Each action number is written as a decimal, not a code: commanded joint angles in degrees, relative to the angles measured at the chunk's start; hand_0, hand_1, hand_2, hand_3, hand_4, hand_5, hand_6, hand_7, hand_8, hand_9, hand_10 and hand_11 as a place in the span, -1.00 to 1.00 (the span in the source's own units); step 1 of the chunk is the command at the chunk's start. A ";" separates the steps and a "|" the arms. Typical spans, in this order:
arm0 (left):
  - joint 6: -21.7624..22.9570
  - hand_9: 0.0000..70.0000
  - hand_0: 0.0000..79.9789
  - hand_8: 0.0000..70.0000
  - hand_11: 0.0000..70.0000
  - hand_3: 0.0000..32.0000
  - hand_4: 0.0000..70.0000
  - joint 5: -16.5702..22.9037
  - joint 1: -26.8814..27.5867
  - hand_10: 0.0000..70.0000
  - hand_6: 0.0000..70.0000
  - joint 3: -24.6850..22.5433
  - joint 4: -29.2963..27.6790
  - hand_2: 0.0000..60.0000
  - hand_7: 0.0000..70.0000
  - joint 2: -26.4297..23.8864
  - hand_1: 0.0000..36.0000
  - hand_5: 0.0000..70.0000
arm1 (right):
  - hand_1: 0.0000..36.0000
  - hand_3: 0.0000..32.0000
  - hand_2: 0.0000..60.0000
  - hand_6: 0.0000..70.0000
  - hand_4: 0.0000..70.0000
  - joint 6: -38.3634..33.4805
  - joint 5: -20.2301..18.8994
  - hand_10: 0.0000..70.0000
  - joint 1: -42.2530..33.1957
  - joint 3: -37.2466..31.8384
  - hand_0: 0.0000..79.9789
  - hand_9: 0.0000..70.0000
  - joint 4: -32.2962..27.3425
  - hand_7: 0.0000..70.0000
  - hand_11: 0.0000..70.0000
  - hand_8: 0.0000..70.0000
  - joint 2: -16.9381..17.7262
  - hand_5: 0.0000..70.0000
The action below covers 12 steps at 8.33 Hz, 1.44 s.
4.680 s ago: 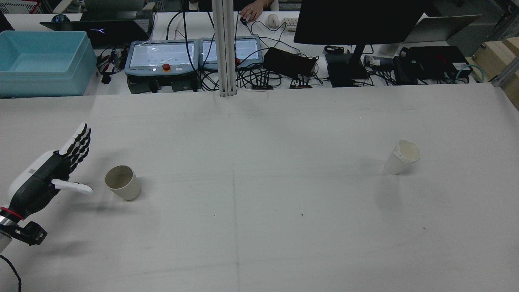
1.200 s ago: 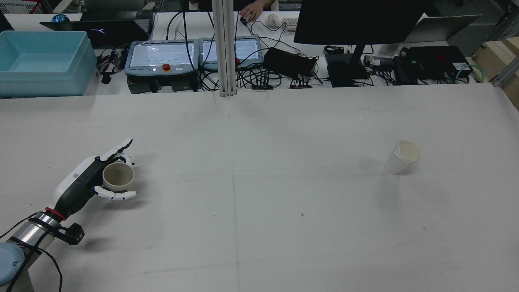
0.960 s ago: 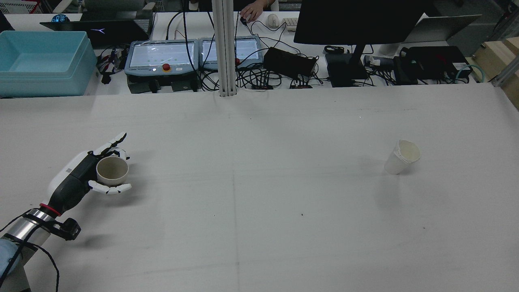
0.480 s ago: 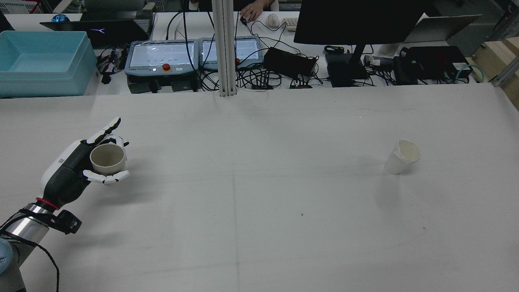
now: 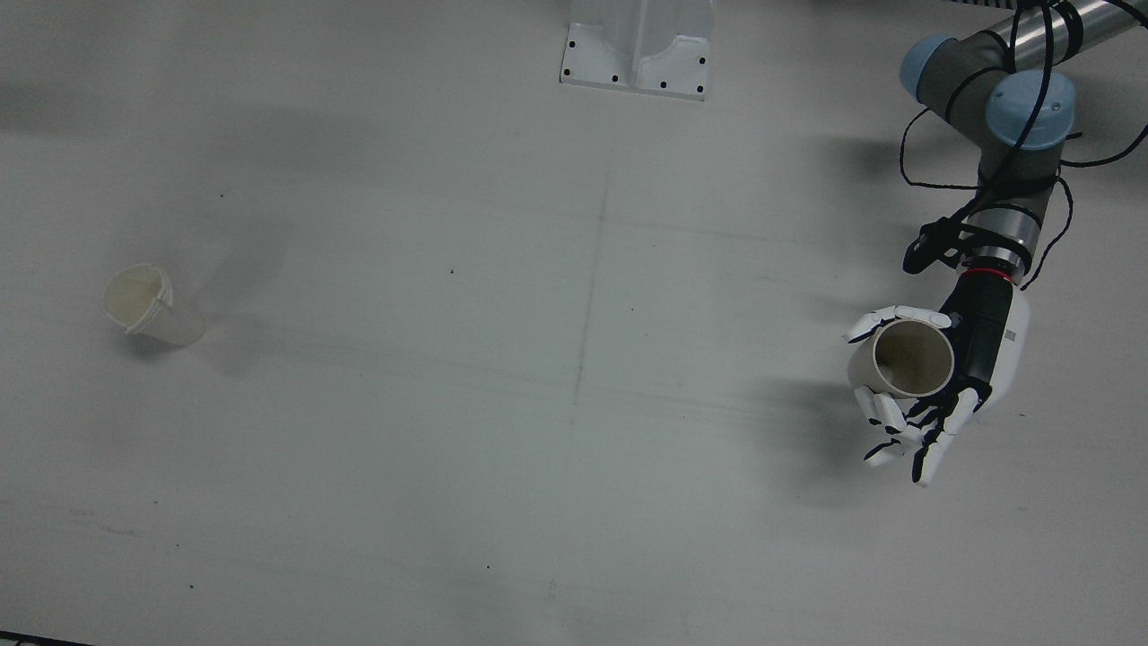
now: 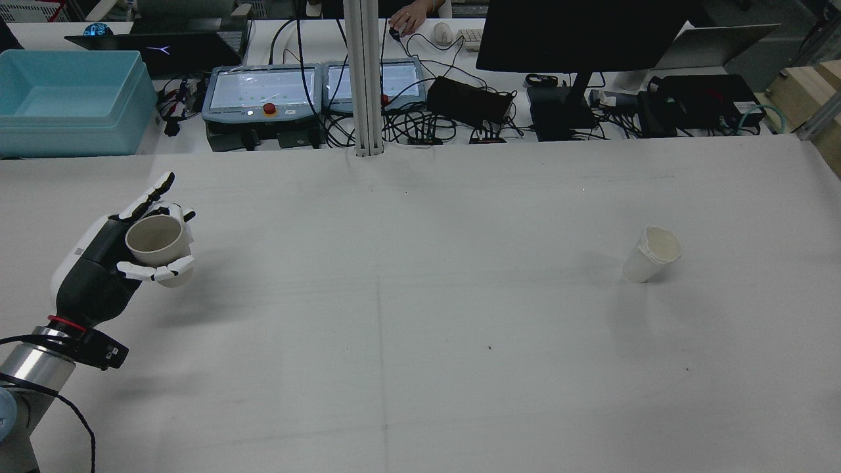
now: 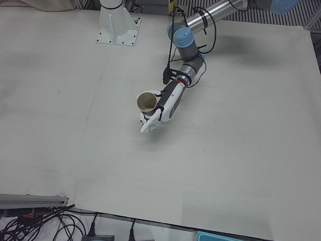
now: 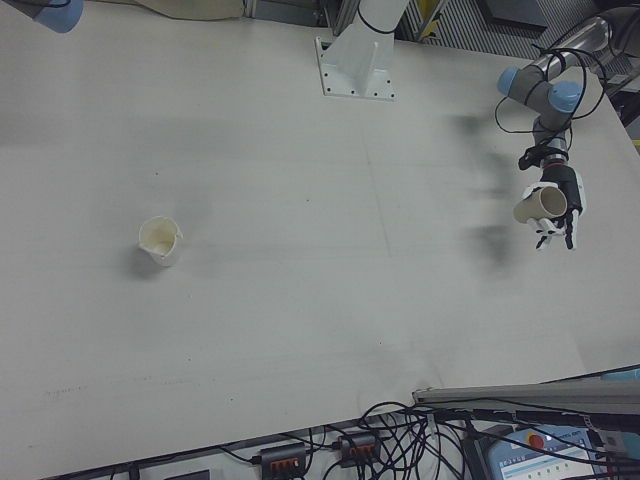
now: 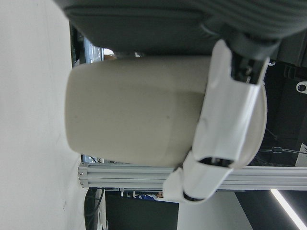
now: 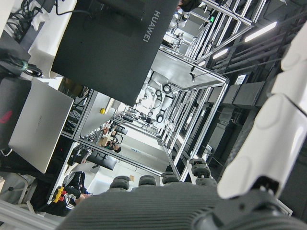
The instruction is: Pour water
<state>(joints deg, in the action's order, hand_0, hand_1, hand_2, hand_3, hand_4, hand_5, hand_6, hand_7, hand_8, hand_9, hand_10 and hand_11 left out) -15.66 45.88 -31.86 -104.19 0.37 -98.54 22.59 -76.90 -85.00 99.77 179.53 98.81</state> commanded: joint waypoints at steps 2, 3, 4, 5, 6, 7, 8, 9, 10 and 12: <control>3.79 0.76 1.00 0.20 -0.45 -1.00 -0.51 -1.76 -0.13 -0.70 0.06 -1.46 -0.89 1.00 1.00 5.18 1.00 -1.00 | -0.32 -0.73 -0.81 -1.00 -1.00 8.05 1.83 -0.94 6.68 -7.96 0.13 -1.00 -9.68 -0.92 -0.87 -1.00 -0.89 -1.00; 3.71 0.75 1.00 0.20 -0.45 -1.00 -0.49 -1.76 -0.13 -0.69 0.06 -1.46 -2.20 1.00 1.00 7.63 1.00 -1.00 | -0.30 -0.75 -0.80 -1.00 -1.00 7.56 6.36 -0.95 11.13 -11.57 0.15 -1.00 -14.86 -0.87 -0.88 -1.00 -1.16 -0.89; 3.71 0.74 1.00 0.19 -0.45 -1.00 -0.48 -1.76 -0.13 -0.70 0.06 -1.46 -3.43 1.00 1.00 9.57 1.00 -1.00 | -0.36 -0.70 -0.75 -1.00 -1.00 6.25 7.11 -0.93 13.35 -11.96 0.09 -1.00 -15.18 -0.87 -0.85 -1.00 -0.99 -0.89; 3.71 0.73 1.00 0.19 -0.46 -1.00 -0.47 -1.67 -0.30 -0.70 0.06 -1.55 -4.23 1.00 1.00 10.55 1.00 -1.00 | -0.51 -0.75 -0.71 -1.00 -1.00 3.80 7.29 -0.91 14.76 -14.40 -0.04 -1.00 -15.35 -0.87 -0.83 -1.00 -0.98 -0.89; 3.71 0.74 1.00 0.20 -0.45 -1.00 -0.46 -1.67 -0.31 -0.70 0.07 -1.55 -4.50 1.00 1.00 10.65 1.00 -1.00 | -0.52 -0.78 -0.70 -1.00 -1.00 0.90 7.38 -0.90 16.25 -17.73 -0.06 -1.00 -15.53 -0.89 -0.83 -1.00 -2.03 -0.93; 3.62 0.75 1.00 0.21 -0.45 -1.00 -0.47 -1.67 -0.13 -0.69 0.09 -1.55 -4.24 1.00 1.00 10.56 1.00 -1.00 | -0.47 -0.76 -0.70 -1.00 -1.00 0.70 7.38 -0.92 17.92 -17.76 -0.02 -1.00 -15.53 -0.89 -0.85 -1.00 -2.13 -0.93; 3.62 0.75 1.00 0.21 -0.45 -1.00 -0.47 -1.67 -0.13 -0.69 0.10 -1.63 -3.97 1.00 1.00 10.12 1.00 -1.00 | -0.49 -0.71 -0.70 -1.00 -1.00 0.78 7.38 -0.94 19.42 -17.76 -0.04 -1.00 -15.53 -0.88 -0.87 -1.00 -2.13 -0.92; 3.62 0.75 1.00 0.21 -0.45 -1.00 -0.47 -1.67 -0.22 -0.70 0.09 -2.33 -3.88 1.00 1.00 10.38 1.00 -1.00 | -0.54 -0.70 -0.69 -1.00 -1.00 1.31 7.46 -0.95 20.65 -17.94 -0.10 -1.00 -15.53 -0.88 -0.89 -1.00 -2.30 -0.94; 3.71 0.75 1.00 0.21 -0.46 -1.00 -0.47 -1.67 -0.30 -0.70 0.09 -2.60 -3.80 1.00 1.00 10.56 1.00 -1.00 | -0.53 -0.71 -0.67 -1.00 -1.00 1.31 11.90 -0.95 26.49 -17.85 -0.08 -1.00 -15.44 -0.86 -0.89 -1.00 -4.04 -0.90; 3.79 0.76 1.00 0.22 -0.45 -1.00 -0.43 -1.67 -0.30 -0.70 0.11 -2.60 -3.97 1.00 1.00 10.91 1.00 -1.00 | -0.44 -0.75 -0.64 -1.00 -1.00 -0.52 25.59 -0.99 40.64 -17.76 -0.01 -1.00 -15.36 -0.85 -0.96 -1.00 -6.59 -0.87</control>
<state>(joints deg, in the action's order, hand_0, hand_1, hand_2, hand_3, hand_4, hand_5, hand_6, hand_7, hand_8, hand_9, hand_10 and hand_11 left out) -11.98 44.21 -32.10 -106.62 -3.48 -88.04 23.71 -63.65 -57.64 82.08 164.07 95.12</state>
